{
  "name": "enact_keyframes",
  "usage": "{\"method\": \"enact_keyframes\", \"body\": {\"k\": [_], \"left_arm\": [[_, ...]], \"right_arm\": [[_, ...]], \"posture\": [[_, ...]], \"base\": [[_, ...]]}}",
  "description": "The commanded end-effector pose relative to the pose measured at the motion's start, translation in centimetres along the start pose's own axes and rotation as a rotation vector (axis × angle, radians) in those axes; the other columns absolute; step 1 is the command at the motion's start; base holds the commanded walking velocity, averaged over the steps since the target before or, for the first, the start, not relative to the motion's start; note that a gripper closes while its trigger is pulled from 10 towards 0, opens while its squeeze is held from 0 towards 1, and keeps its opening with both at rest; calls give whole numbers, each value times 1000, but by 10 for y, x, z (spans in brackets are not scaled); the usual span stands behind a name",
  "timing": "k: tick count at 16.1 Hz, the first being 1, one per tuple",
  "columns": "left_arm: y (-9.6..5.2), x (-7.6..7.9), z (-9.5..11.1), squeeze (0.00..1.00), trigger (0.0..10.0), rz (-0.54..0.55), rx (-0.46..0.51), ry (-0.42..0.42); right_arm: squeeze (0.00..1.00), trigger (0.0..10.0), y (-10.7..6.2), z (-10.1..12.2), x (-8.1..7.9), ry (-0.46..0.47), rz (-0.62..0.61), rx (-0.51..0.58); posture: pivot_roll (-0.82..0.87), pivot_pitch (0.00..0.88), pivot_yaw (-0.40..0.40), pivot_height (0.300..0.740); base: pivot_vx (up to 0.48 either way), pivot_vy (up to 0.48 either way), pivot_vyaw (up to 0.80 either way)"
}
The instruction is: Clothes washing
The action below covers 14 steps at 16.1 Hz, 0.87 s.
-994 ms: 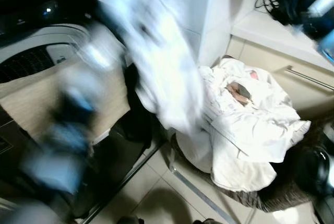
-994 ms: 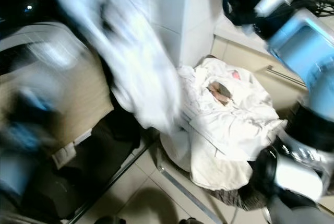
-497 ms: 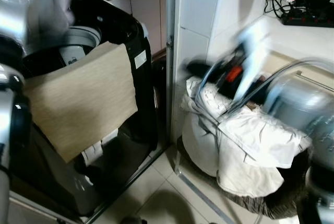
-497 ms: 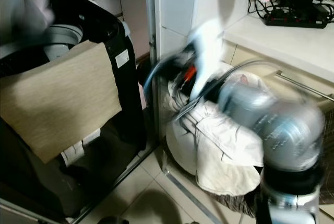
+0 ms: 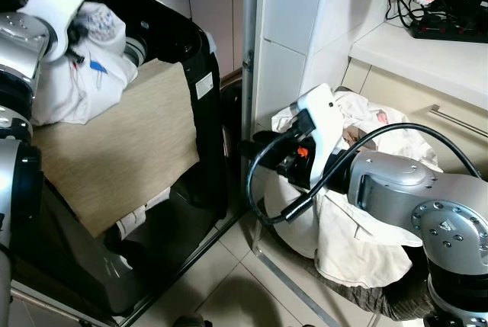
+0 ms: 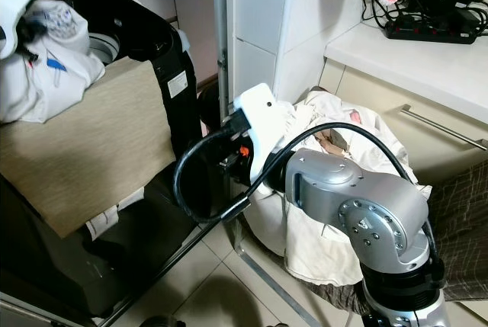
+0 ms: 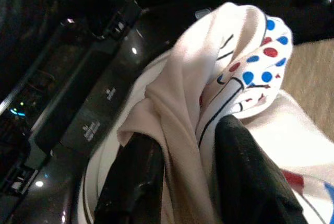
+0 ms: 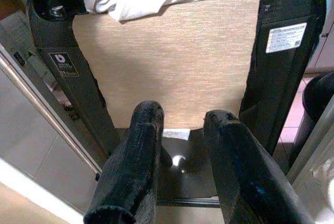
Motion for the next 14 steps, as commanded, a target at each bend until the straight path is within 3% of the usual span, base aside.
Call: {"method": "enact_keyframes", "body": {"k": [1, 2, 3, 4, 5, 7, 8, 9, 11, 12, 13, 14], "left_arm": [[-4, -9, 0, 1000, 10000, 11, -22, 5], [-7, -19, 6, 1000, 10000, 87, 23, 19], [-16, -39, 28, 1000, 10000, 280, 177, 61], [-23, -47, 41, 1000, 10000, 358, 256, 79], [-29, -51, 55, 1000, 10000, 392, 340, 82], [-31, -50, 61, 1000, 10000, 380, 373, 62], [-29, -46, 62, 1000, 10000, 347, 369, 66], [-13, -19, 44, 1000, 10000, 85, 220, -20], [-2, 17, 11, 976, 10000, -204, -26, 17], [-1, 17, 10, 941, 10000, -187, -29, 40], [-1, 12, 11, 702, 10000, -135, -13, 35], [-2, 1, 15, 0, 10000, -45, 24, 24]], "right_arm": [[0, 10000, -1, -2, -1, -12, -5, -16], [0, 10000, -1, -1, 5, -14, -32, -17], [0, 10000, 0, -1, 21, 5, -134, -17], [0, 10000, 0, -2, 29, 22, -191, -21], [0, 10000, 0, -4, 41, 57, -280, -29], [0, 10000, 0, -6, 46, 68, -310, -29], [0, 10000, 0, -6, 47, 67, -317, -32], [0, 10000, 1, -8, 46, 59, -308, -44], [0, 10000, 3, -12, 35, 33, -246, -73], [0, 10000, 3, -13, 32, 28, -232, -79], [0, 10000, 4, -13, 30, 29, -223, -80], [0, 10000, 4, -13, 29, 31, -220, -80]], "posture": [[-71, 0, 22, 740], [-69, 0, 20, 740], [-68, 0, 18, 740], [-68, 0, 18, 740], [-63, 0, 16, 740], [-62, 0, 16, 740], [-63, 0, 19, 740], [-60, 0, 25, 740], [-66, 0, 31, 740], [-66, 0, 32, 740], [-68, 0, 34, 740], [-68, 0, 35, 740]], "base": [[0, 0, 0], [0, 0, 0], [0, 0, 0], [0, 0, 0], [0, 0, 0], [0, 0, 0], [0, 0, 0], [0, 0, 0], [0, 0, 0], [0, 0, 0], [0, 0, 0], [0, 0, 0]]}}
Point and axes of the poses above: a point about 5 cm out from each wrist's last joint towards the gripper, its own y axis pointing out of the wrist towards the gripper, its own z axis along the axis of the wrist's last joint, x = y × z, the point moved 2 cm from there along y, pointing out of the wrist towards the gripper, and after that the axes turned 11 degrees about -y, right-handed, at the moved point
